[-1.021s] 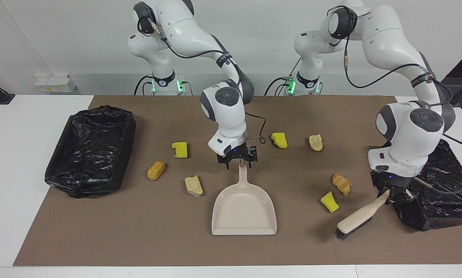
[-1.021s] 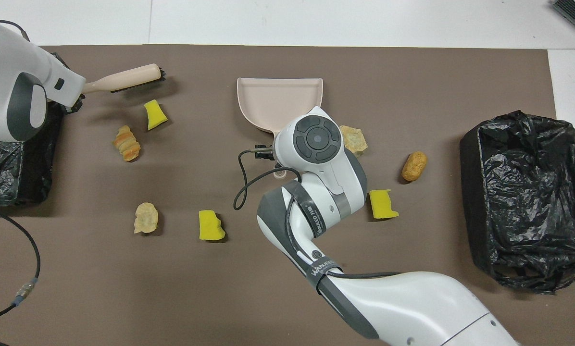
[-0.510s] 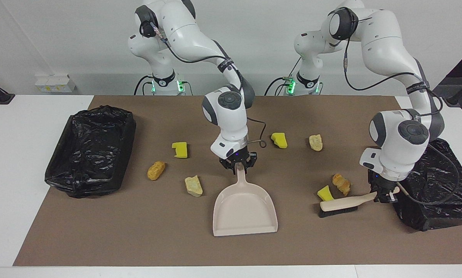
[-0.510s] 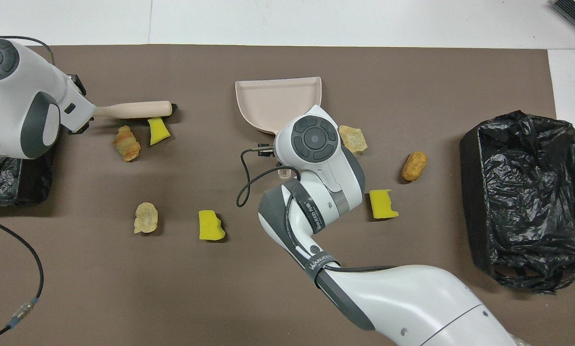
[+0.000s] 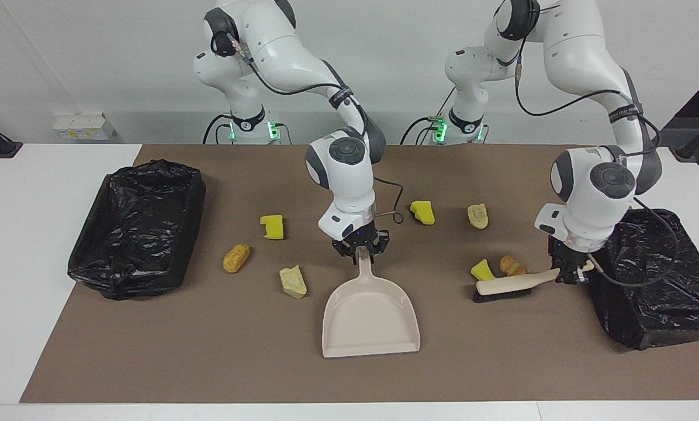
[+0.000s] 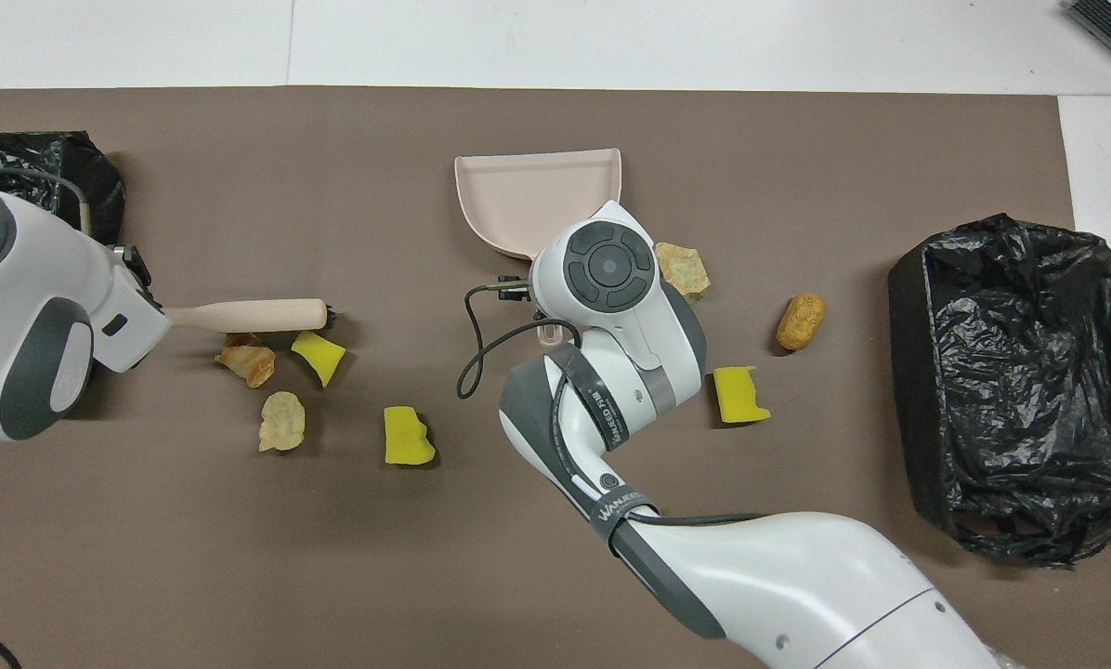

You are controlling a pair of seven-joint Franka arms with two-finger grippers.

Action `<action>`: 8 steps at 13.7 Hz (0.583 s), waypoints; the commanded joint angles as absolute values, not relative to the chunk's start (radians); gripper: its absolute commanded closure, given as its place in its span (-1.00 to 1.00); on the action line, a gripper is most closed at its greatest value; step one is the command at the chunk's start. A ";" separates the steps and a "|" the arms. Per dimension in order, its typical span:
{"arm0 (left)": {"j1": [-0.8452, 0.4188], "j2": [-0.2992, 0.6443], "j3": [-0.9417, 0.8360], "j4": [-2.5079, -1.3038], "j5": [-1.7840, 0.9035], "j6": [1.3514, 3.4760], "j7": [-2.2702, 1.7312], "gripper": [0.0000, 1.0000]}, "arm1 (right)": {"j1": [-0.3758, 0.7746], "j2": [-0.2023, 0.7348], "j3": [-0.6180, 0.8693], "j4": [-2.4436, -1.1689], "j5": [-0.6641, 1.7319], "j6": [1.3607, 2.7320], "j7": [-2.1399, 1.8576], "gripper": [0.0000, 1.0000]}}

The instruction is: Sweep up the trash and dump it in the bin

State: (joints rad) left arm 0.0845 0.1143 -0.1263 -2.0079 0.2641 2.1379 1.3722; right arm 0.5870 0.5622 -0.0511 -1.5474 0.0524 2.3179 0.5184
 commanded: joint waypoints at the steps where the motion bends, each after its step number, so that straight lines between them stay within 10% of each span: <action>1: 0.080 0.023 -0.123 -2.034 0.279 2.124 1.355 1.00 | 0.574 0.563 -0.043 -1.531 0.055 2.296 0.489 0.11; 6: 0.176 0.126 -0.117 -1.945 0.272 2.233 1.216 1.00 | 0.575 0.561 -0.043 -1.531 0.060 2.296 0.494 0.11; 7: 0.208 0.142 -0.118 -1.953 0.272 2.247 1.157 1.00 | 0.574 0.560 -0.041 -1.531 0.058 2.296 0.492 0.29; 8: 0.228 0.152 -0.118 -1.954 0.270 2.240 1.108 1.00 | 0.574 0.558 -0.041 -1.531 0.060 2.293 0.492 0.96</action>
State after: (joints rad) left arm 0.1797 0.1061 -0.1077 -1.9698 0.2639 2.2133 1.2005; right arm 0.5860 0.5619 -0.0503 -1.5443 0.0532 2.3178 0.5184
